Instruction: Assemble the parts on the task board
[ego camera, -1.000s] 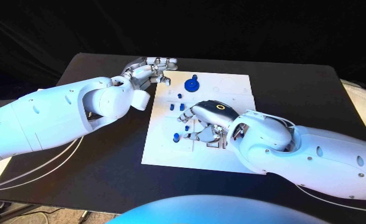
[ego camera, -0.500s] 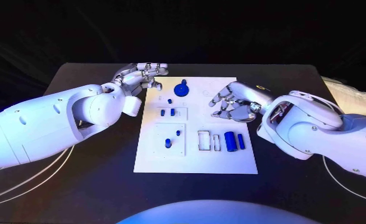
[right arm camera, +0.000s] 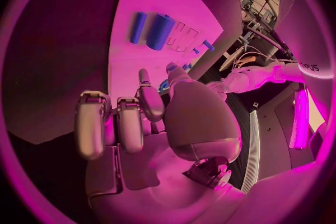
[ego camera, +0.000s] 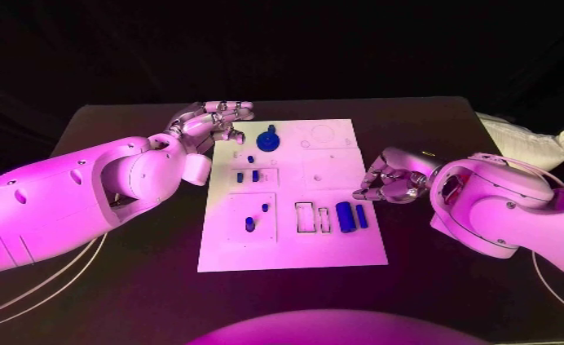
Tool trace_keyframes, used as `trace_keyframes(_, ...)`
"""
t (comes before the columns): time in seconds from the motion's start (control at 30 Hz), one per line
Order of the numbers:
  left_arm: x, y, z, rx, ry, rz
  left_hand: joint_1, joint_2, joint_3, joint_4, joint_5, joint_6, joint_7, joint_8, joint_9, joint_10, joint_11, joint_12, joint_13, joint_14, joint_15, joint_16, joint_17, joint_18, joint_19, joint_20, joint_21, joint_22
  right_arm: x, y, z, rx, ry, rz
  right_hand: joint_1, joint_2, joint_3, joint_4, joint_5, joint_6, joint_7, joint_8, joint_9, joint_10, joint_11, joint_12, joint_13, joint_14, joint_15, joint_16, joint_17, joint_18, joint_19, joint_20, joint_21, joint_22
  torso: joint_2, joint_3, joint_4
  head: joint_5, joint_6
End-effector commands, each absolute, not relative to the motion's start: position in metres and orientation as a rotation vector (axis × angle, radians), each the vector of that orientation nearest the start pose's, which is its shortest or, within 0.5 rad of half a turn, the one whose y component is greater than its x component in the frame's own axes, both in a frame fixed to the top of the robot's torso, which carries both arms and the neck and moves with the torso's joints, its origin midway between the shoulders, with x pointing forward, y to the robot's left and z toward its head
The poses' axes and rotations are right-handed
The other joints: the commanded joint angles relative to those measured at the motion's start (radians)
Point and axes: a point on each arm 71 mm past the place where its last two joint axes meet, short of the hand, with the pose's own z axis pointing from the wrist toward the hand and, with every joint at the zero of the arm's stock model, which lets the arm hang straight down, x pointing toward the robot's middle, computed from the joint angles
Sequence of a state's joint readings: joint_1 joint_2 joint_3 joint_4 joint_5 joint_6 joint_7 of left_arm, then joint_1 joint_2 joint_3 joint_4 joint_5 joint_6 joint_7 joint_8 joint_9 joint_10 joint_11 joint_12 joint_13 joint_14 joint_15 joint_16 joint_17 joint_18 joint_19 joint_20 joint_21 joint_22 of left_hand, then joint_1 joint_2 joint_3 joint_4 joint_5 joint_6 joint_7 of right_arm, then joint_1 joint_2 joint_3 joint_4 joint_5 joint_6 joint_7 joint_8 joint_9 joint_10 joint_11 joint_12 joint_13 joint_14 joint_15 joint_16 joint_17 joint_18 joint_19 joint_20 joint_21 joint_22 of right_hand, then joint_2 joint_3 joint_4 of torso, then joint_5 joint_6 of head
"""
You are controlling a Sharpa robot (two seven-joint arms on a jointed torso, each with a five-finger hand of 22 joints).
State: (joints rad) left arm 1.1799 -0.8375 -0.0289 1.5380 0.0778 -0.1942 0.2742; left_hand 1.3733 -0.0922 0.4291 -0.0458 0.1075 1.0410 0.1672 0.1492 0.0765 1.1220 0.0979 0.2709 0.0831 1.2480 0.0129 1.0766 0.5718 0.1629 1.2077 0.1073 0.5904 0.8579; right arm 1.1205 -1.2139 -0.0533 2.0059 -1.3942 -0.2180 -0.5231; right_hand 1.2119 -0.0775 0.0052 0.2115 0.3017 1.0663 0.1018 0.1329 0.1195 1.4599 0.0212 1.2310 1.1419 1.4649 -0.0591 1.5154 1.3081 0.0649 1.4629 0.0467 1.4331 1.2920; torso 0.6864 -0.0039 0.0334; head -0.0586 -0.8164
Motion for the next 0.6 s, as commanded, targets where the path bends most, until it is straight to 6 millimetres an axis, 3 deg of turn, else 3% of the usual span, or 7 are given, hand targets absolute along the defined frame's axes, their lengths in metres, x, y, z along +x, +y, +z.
trace_keyframes(0.03, 0.481, 0.193, -0.190, -1.242, 1.575, -1.654, -0.010, 0.002, -0.004, 0.000, 0.001, 0.000, 0.004, 0.002, -0.001, -0.007, -0.002, 0.002, -0.001, -0.008, -0.002, -0.001, -0.001, 0.019, 0.001, 0.003, -0.006, -0.001, 0.370, -0.252, -0.197, 0.034, 1.986, 0.290, -0.012, 0.007, -0.035, 0.022, 0.005, -0.004, -0.001, 0.008, 0.013, 0.029, -0.003, 0.159, 0.248, 0.090, 0.006, 0.013, 0.171, -0.014, 0.021, 0.000, 0.016, 0.028, 0.000, -0.0012, 0.0003, -0.002, 0.000)
trace_keyframes(0.23, 0.481, 0.194, -0.190, -1.243, 1.572, -1.650, -0.010, 0.002, -0.004, 0.000, 0.001, 0.000, 0.004, 0.002, -0.001, -0.007, -0.002, 0.002, -0.001, -0.008, -0.002, -0.001, -0.001, 0.019, 0.001, 0.003, -0.006, -0.001, 0.367, -0.247, -0.199, -0.006, 1.980, 0.285, -0.008, 0.011, -0.065, 0.036, 0.005, -0.006, 0.000, 0.014, 0.028, 0.041, -0.002, 0.194, 0.289, 0.090, 0.006, 0.017, 0.180, -0.016, 0.024, 0.002, 0.022, 0.040, -0.001, -0.0022, 0.0012, -0.003, 0.001)
trace_keyframes(0.47, 0.481, 0.195, -0.191, -1.245, 1.570, -1.646, -0.011, 0.003, -0.005, 0.001, 0.001, 0.000, 0.004, 0.002, -0.001, -0.007, -0.002, 0.003, -0.001, -0.008, -0.002, -0.001, -0.001, 0.019, 0.001, 0.003, -0.006, -0.001, 0.363, -0.234, -0.204, -0.026, 1.988, 0.321, -0.001, 0.013, -0.091, 0.049, 0.003, -0.011, 0.000, 0.019, 0.041, 0.062, -0.001, 0.240, 0.337, 0.093, 0.007, 0.024, 0.195, -0.017, 0.025, 0.003, 0.027, 0.048, 0.000, -0.0002, -0.0023, 0.002, 0.004)
trace_keyframes(0.6, 0.482, 0.196, -0.191, -1.247, 1.570, -1.645, -0.011, 0.004, -0.005, 0.001, 0.001, 0.000, 0.004, 0.003, -0.001, -0.007, -0.002, 0.003, -0.001, -0.008, -0.002, -0.001, -0.001, 0.019, 0.001, 0.003, -0.006, -0.001, 0.362, -0.227, -0.208, -0.032, 1.994, 0.339, 0.009, 0.017, -0.106, 0.053, 0.006, -0.014, 0.001, 0.021, 0.050, 0.075, -0.001, 0.267, 0.364, 0.095, 0.008, 0.030, 0.205, -0.019, 0.027, 0.004, 0.031, 0.055, 0.001, 0.0008, -0.0012, 0.005, 0.001)
